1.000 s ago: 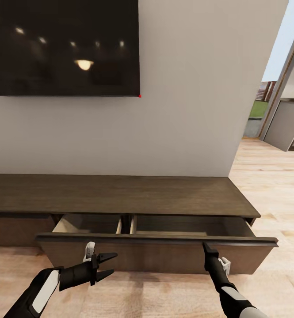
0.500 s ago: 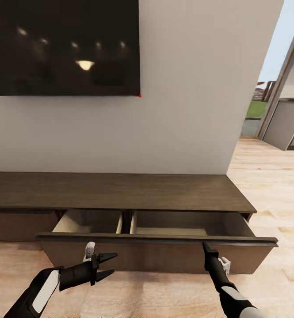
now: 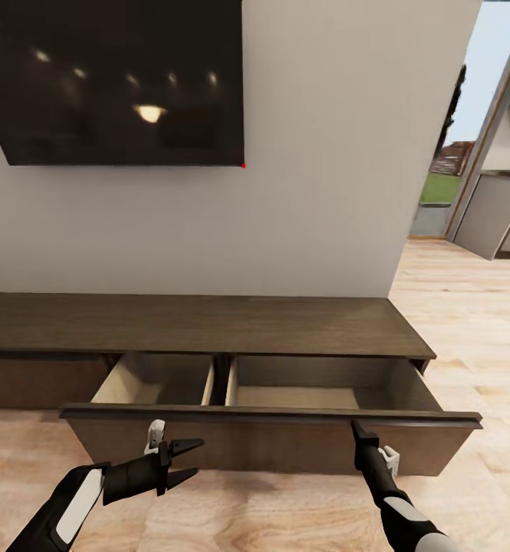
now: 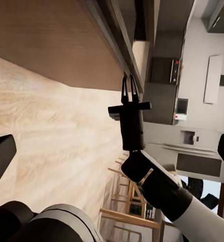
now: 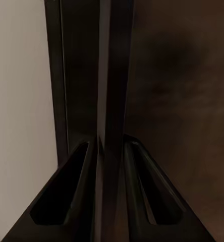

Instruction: Place each of the two pumpkins and all three candles from the living room inside a cabinet in the living room (use any cabinet), then make sure every cabinet is closed, and position the cauldron so it is next to a table in the living room.

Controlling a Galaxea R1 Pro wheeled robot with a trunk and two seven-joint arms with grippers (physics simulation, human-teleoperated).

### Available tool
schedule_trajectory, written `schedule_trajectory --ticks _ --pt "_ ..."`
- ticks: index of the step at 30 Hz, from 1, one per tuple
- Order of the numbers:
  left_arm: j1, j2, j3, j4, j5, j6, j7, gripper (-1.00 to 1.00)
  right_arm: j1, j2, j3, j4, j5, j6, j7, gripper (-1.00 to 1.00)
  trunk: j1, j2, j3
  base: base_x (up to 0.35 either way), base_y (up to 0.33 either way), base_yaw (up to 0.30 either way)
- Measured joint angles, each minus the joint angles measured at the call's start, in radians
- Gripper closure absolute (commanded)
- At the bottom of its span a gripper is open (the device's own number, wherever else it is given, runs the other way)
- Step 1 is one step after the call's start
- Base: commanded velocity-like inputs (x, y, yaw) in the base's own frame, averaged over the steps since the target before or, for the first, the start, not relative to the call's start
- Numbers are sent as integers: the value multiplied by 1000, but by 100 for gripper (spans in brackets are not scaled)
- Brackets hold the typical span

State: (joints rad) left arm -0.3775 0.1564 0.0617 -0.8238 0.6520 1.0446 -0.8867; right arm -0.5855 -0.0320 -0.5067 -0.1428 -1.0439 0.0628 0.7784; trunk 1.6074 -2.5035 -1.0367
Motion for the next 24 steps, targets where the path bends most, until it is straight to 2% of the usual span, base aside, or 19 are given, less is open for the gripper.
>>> schedule_trajectory --ticks 24 --pt "0 0 1 0 1 0 0 -100 0 0 1 2 0 -1 3 100 0 0 0 -98 0 0"
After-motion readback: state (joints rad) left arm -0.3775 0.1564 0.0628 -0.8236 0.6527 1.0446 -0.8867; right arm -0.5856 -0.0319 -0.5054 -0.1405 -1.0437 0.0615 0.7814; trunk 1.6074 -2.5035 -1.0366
